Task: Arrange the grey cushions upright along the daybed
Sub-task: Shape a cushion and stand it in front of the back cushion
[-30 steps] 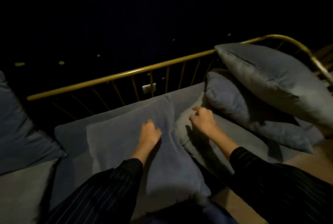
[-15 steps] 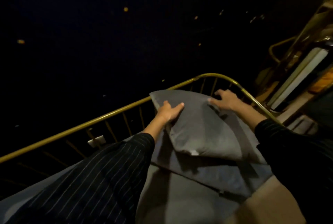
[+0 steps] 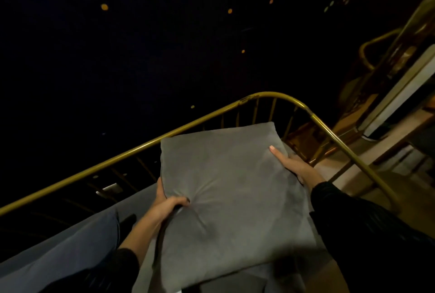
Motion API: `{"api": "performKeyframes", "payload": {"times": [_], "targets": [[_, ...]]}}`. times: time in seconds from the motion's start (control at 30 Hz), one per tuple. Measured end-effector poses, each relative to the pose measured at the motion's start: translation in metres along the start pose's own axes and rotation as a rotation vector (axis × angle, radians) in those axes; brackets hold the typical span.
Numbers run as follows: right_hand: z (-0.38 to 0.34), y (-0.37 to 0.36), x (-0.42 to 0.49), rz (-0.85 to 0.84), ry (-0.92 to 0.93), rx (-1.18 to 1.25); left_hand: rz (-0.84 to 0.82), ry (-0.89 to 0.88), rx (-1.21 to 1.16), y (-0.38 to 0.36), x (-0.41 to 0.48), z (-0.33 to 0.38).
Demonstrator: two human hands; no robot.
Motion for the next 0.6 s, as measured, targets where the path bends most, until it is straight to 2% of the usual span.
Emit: {"api": "performKeyframes", "payload": {"times": [0.13, 0.23, 0.33, 0.47, 0.6], "targets": [[0.008, -0.018, -0.025, 0.002, 0.160, 0.161, 0.018, 0.112, -0.115, 0.013, -0.002, -0.005], [-0.001, -0.019, -0.047, 0.032, 0.268, 0.186, -0.105, 0.197, -0.256, 0.021, -0.013, 0.002], [-0.026, -0.021, -0.074, 0.111, 0.371, 0.141, -0.125, 0.240, -0.336, 0.033, -0.033, 0.009], [-0.072, -0.044, -0.111, 0.169, 0.570, 0.054, -0.075, 0.052, -0.520, 0.069, -0.057, 0.017], [-0.112, -0.109, -0.142, 0.085, 0.712, 0.122, -0.042, -0.113, -0.626, 0.155, -0.068, 0.024]]}}
Point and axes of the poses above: each hand's wrist, its own x-axis towards the middle knuckle, its own y-axis out of the back of the hand, z = x × y, the point moved 1 cm from there along x, towards the middle knuckle, and after that the axes turned 3 degrees about z, right-handed, at the moved point
